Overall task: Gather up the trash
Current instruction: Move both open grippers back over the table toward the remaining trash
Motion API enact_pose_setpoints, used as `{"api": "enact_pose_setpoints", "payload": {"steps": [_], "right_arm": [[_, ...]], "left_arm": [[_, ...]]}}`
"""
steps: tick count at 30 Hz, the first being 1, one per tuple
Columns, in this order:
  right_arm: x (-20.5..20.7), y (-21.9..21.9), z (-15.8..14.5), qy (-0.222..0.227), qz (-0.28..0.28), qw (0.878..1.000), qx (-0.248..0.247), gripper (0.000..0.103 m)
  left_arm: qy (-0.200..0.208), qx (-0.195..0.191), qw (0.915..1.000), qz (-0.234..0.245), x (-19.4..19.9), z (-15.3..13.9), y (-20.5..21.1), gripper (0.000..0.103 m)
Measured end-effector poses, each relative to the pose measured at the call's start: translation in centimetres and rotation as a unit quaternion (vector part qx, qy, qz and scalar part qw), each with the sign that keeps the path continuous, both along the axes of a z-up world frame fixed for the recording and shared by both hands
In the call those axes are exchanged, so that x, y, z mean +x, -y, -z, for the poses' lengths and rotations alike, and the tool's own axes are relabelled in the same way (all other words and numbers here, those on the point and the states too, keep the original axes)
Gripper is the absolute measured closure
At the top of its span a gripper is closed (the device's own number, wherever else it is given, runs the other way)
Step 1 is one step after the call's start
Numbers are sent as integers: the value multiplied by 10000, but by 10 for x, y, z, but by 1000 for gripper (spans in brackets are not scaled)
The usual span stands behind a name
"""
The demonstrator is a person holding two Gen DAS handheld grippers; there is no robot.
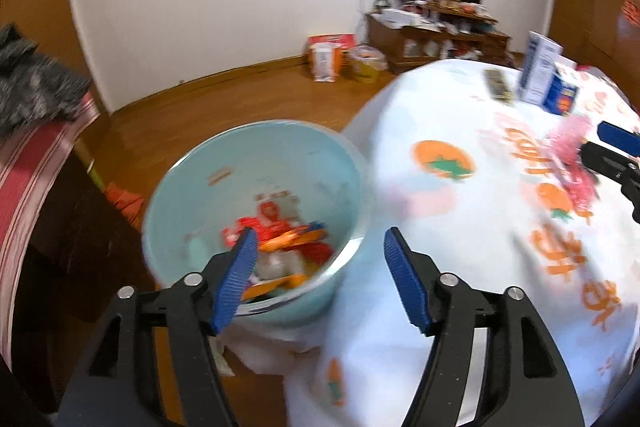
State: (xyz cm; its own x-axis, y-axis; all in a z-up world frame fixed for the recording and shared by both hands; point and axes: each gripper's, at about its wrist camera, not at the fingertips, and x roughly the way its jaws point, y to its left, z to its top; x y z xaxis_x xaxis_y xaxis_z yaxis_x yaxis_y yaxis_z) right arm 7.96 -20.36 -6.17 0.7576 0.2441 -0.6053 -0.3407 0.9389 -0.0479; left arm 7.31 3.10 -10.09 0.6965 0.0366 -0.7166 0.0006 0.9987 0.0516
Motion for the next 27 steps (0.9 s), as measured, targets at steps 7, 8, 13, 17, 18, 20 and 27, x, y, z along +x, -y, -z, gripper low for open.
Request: {"api": "enact_pose_setpoints", "payload": {"steps": [7, 8, 13, 17, 18, 20, 27], "right_arm": [[-22, 104, 5, -59, 1107, 9938, -22, 37], [-27, 119, 7, -55, 1255, 9921, -21, 37], [-45, 172, 15, -30, 1821, 9833, 14, 37], [-56, 207, 23, -44, 2166, 9763, 32, 37], [-58, 214, 25, -45, 2239, 9746, 58, 37], [-63, 227, 29, -44, 2352, 9718, 140, 36], [-68, 245, 33, 10, 2514, 9672, 374, 34]], "left_arm": [[73, -37, 9981, 607, 10, -12, 74, 23], [70, -49, 9974, 713, 11, -13, 88, 22], [101, 28, 9935, 1136, 15, -16, 149, 21], [108, 39, 9913, 1314, 23, -14, 195, 20], [79, 31, 9909, 1343, 27, -13, 205, 20], [2, 6, 9899, 1414, 33, -8, 224, 20], [-243, 218, 9875, 1545, 47, 15, 268, 20]]}}
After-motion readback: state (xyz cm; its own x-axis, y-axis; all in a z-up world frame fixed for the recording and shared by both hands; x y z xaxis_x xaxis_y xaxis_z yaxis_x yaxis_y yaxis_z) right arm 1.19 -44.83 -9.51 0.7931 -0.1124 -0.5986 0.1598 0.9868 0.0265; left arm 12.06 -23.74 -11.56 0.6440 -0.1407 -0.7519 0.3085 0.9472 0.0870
